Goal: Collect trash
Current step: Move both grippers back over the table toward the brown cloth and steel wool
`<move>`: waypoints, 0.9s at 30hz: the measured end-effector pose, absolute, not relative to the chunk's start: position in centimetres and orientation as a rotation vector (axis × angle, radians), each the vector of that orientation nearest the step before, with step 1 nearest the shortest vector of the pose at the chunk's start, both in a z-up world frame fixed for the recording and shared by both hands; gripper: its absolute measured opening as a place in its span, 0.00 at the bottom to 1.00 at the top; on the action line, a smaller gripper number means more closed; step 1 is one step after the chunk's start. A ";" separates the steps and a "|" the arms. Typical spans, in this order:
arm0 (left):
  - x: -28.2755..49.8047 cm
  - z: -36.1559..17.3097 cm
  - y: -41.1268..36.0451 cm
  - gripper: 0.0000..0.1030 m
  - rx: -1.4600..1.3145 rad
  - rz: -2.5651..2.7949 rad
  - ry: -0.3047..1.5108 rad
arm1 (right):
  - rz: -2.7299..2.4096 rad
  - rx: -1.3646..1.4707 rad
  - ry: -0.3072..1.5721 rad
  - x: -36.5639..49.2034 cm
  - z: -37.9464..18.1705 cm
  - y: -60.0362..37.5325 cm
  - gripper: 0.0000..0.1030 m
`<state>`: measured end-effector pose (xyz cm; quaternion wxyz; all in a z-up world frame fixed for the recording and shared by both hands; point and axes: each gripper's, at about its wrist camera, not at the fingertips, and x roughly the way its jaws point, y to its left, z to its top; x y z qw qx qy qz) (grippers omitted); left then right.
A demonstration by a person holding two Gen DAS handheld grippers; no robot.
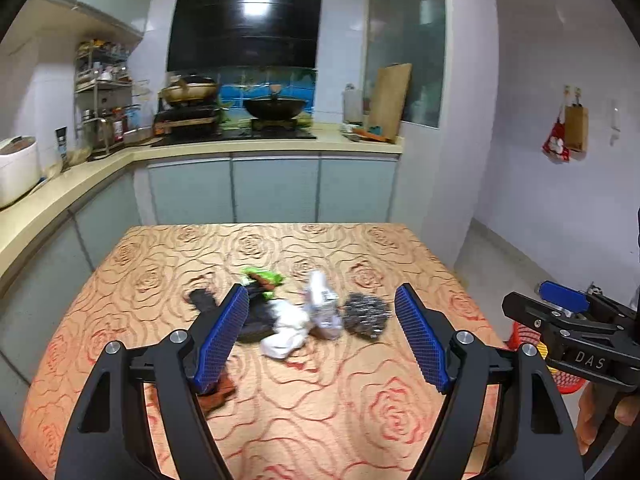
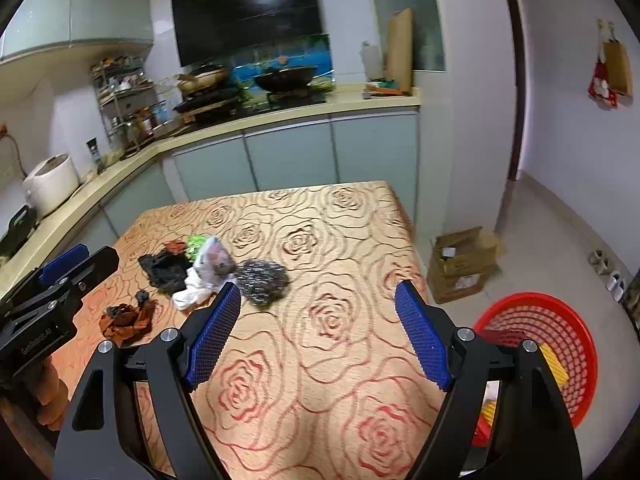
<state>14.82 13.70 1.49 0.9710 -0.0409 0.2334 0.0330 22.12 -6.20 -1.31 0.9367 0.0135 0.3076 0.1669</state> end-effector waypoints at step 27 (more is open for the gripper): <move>11.9 -2.8 27.3 0.73 -0.124 0.299 0.580 | 0.421 -0.093 0.737 27.8 -6.1 1.3 0.75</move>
